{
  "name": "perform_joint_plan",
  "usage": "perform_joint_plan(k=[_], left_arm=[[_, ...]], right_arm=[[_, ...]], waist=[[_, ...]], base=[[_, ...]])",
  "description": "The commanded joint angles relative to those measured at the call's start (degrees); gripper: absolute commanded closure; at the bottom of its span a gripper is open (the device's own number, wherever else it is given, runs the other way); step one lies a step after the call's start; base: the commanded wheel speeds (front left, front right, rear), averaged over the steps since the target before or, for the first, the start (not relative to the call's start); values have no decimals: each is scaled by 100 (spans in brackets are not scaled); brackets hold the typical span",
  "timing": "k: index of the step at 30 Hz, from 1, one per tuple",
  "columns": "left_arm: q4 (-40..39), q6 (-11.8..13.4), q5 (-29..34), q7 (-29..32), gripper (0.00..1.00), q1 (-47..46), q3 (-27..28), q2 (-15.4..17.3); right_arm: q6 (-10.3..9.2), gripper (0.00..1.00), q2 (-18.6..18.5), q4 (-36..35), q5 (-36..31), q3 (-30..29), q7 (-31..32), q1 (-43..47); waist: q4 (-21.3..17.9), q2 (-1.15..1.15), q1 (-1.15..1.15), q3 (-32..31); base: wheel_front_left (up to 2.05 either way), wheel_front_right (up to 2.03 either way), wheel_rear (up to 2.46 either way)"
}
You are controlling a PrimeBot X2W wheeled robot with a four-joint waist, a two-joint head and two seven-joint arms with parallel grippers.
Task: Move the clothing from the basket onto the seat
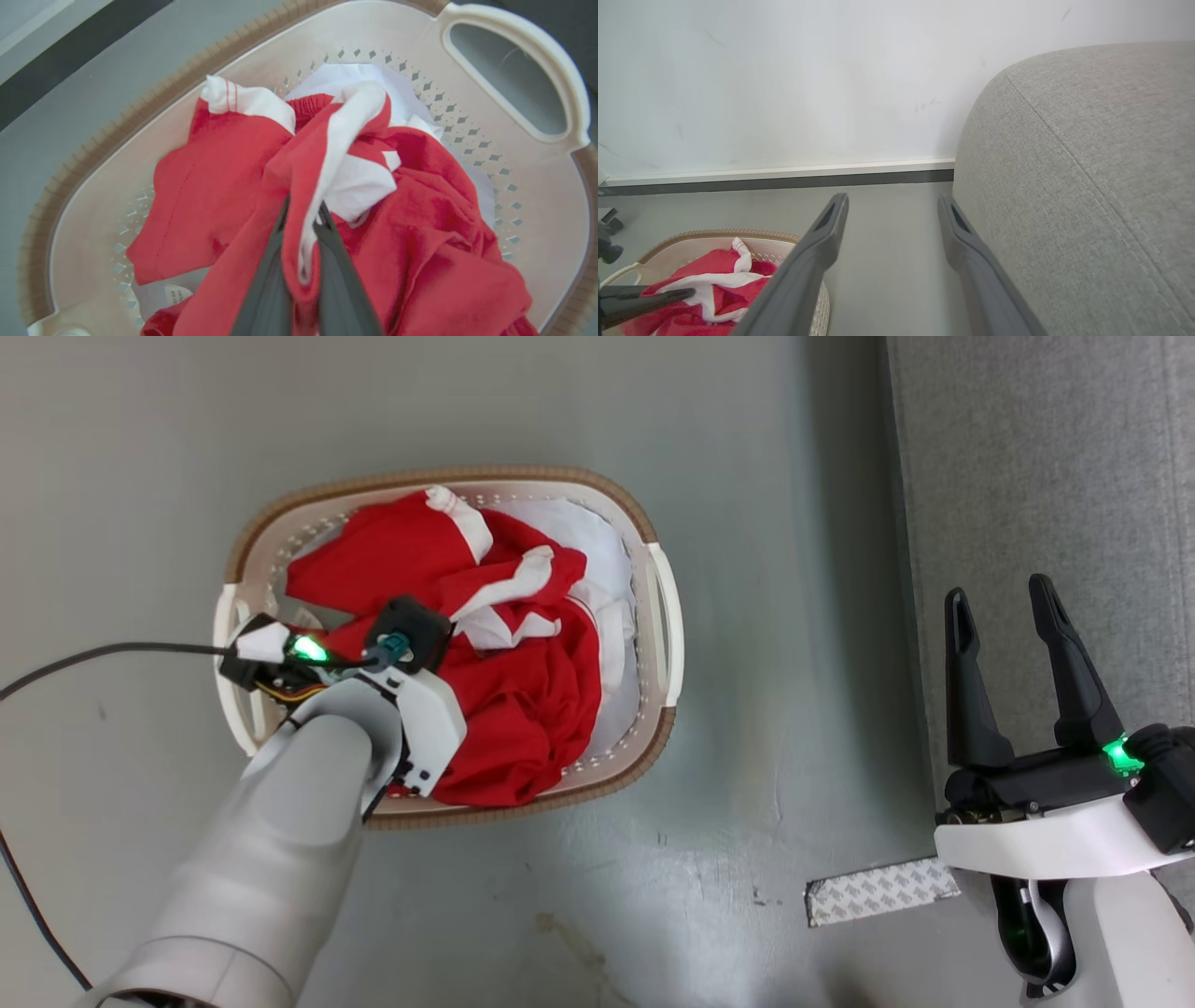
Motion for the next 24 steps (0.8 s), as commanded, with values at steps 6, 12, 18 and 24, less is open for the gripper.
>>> perform_joint_plan(k=[6, 12, 18, 24], left_arm=[[-470, 24, -349, -88, 100, 267, 158, -94], [-1479, 121, -620, -92, 100, 912, 262, -140], [-2352, 273, -873, -93, 100, 1678, 417, -171], [-3042, 373, -1074, -94, 100, 2321, 523, -178]], right_arm=[[-12, 0, -19, 93, 16, -73, 3, 20], [-12, 0, -18, 255, -19, -145, 3, 250], [-12, 0, -22, 453, -9, -198, 3, 701], [-12, 0, -21, 598, -44, -218, 3, 1126]], waist=[[138, 0, 0, -522], [313, 0, 0, -1355], [485, 0, 0, -2377], [625, 0, 0, -3188]], base=[[0, 0, 0], [0, 0, 0], [0, 0, 0], [0, 0, 0]])
